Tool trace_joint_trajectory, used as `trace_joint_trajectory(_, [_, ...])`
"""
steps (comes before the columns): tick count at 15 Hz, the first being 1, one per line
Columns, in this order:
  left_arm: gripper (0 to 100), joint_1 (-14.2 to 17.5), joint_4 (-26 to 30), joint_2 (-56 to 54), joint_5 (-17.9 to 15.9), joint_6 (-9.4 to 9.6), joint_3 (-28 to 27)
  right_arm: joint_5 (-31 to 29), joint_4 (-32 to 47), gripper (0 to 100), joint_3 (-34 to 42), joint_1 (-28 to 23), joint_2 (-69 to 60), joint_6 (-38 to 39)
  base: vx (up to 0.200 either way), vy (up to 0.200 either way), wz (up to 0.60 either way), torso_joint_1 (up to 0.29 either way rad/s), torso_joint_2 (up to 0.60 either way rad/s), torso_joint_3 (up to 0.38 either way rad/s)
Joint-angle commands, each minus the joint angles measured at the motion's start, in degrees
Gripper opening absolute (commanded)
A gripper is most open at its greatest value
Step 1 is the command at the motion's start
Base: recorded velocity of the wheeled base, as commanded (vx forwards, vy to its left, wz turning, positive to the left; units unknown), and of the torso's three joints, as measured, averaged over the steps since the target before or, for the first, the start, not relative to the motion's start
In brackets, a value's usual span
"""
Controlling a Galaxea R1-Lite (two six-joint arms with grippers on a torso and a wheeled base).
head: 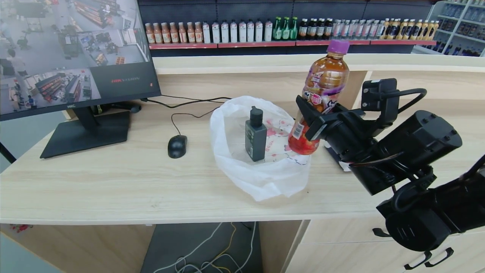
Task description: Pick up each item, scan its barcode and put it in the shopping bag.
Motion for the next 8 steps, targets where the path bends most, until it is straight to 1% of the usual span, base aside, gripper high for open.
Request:
trace_joint_trajectory(1, [100, 0.0, 0.0, 0.0, 0.0, -0.02, 0.0, -0.1, 0.0, 0, -2.0, 0.0, 3.6, 0.0, 0.0, 0.0, 0.0, 0.0, 0.0, 0.0])
trace_joint_trajectory(5, [100, 0.0, 0.0, 0.0, 0.0, -0.02, 0.0, -0.1, 0.0, 0, -6.6, -0.4, 9.4, 1.3, 0.0, 0.0, 0.0, 0.0, 0.0, 0.0])
trace_joint_trajectory(6, [100, 0.0, 0.0, 0.0, 0.0, -0.02, 0.0, -0.1, 0.0, 0, -9.3, -1.0, 10.4, 1.1, 0.0, 0.0, 0.0, 0.0, 0.0, 0.0])
trace_joint_trajectory(8, [100, 0.0, 0.0, 0.0, 0.0, -0.02, 0.0, -0.1, 0.0, 0, -11.4, -1.9, 12.3, 1.2, 0.0, 0.0, 0.0, 0.0, 0.0, 0.0])
